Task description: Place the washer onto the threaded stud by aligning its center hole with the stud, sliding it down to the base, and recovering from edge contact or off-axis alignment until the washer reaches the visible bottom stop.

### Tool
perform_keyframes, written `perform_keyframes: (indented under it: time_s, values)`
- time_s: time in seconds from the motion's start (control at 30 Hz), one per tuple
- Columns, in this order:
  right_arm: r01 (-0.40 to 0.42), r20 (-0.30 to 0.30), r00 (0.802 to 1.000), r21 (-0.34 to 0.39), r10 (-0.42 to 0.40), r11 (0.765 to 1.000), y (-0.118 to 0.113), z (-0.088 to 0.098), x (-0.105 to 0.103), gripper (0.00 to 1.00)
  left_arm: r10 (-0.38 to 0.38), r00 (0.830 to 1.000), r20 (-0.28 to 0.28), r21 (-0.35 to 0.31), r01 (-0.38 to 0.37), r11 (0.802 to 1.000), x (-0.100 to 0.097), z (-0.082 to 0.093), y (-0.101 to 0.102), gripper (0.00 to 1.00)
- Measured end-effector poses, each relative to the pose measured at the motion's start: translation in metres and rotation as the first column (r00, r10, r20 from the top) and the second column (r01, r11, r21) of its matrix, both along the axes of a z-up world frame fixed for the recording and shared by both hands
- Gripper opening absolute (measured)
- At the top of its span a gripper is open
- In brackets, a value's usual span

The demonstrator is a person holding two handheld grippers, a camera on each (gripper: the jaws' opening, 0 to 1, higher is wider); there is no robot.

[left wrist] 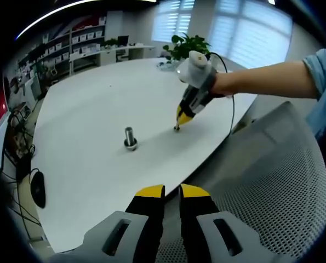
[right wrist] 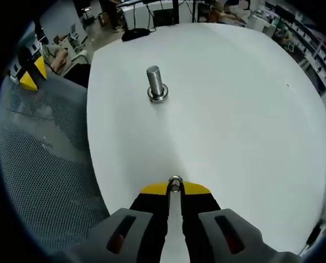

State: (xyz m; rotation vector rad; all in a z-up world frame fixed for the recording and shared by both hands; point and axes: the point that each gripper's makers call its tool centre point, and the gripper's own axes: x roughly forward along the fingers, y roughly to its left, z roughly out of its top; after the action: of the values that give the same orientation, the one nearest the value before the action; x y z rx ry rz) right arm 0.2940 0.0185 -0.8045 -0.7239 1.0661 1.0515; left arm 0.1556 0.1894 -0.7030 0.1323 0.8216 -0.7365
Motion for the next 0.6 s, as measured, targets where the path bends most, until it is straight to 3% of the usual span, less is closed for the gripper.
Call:
perform_keyframes:
  time_s: [0.07,0.27,0.33,0.4,0.43,0.53,0.6]
  values:
    - [0.015,0.043,0.999,0.009,-0.015,1.000,-0.002,0.007,0.006,0.19,0.002,1.000,0.003,-0.005,-0.002,1.000,0.000,0.001,0.000,0.08]
    - [0.077,0.067,0.994,0.116,-0.085,0.990,-0.007,0.046,0.000,0.26,-0.018,1.000,-0.015,-0.042,0.017,0.999,-0.002,0.003,-0.006,0.13]
    - [0.120,0.064,0.989,0.201,-0.136,0.972,-0.010,0.064,-0.009,0.26,-0.095,0.995,-0.005,-0.085,0.094,0.992,0.000,0.008,-0.012,0.14]
    - [0.147,0.055,0.985,0.256,-0.166,0.955,-0.018,0.078,-0.022,0.26,-0.092,0.995,-0.047,-0.084,0.088,0.993,0.003,0.005,-0.007,0.14]
    - [0.157,0.061,0.982,0.267,-0.179,0.951,-0.027,0.084,-0.029,0.26,-0.132,0.989,-0.064,-0.034,0.130,0.991,0.007,-0.002,0.000,0.14]
    - [0.184,0.072,0.974,0.300,-0.215,0.936,-0.047,0.095,-0.047,0.26,-0.204,0.979,-0.024,0.120,0.205,0.971,0.033,-0.017,0.020,0.14]
    - [0.220,0.059,0.965,0.341,-0.254,0.914,-0.060,0.105,-0.061,0.26,-0.230,0.973,-0.003,0.140,0.228,0.964,0.046,-0.021,0.021,0.14]
